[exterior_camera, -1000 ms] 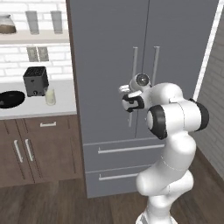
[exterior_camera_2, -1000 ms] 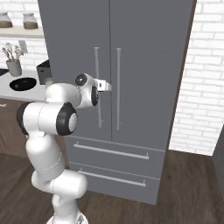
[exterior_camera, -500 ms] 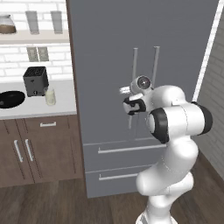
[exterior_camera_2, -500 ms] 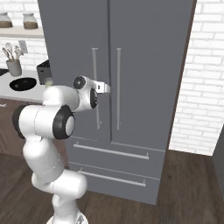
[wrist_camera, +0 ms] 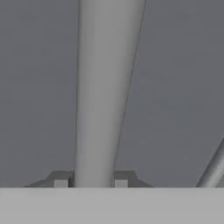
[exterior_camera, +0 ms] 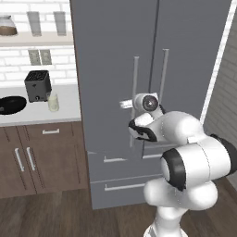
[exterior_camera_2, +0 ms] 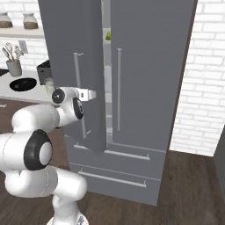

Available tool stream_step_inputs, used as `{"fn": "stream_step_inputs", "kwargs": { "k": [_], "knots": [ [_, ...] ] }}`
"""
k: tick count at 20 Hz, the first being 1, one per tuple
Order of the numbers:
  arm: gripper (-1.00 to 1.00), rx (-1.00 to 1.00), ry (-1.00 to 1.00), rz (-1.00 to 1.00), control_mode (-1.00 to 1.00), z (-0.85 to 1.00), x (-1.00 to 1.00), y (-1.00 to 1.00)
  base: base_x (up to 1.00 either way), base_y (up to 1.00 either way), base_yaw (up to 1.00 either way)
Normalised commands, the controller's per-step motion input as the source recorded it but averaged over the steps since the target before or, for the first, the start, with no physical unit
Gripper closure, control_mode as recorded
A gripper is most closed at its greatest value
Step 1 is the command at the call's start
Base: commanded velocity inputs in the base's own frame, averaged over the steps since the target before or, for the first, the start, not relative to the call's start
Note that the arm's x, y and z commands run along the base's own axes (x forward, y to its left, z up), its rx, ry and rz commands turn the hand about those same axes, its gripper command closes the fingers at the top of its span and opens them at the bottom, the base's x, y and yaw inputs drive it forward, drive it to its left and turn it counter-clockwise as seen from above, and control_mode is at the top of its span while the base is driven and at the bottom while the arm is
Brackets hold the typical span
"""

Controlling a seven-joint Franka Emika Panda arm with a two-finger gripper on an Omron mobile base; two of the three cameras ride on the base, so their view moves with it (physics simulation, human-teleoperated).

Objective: Grab a lemon wedge from the fridge and one ice cube from the ice bowl, and put them in the glass of lemonade.

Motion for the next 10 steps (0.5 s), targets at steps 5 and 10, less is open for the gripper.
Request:
{"fn": "stream_step_inputs", "kwargs": {
  "k": [5, 10],
  "knots": [
    [-1.00, -0.08, -0.01, 0.00, -1.00, 1.00, -0.87, 0.81, 0.00, 0.00, 0.00],
    [-1.00, -0.12, 0.00, 0.00, -1.00, 1.00, -0.88, 1.00, 0.00, 0.00, 0.00]
  ]
}}
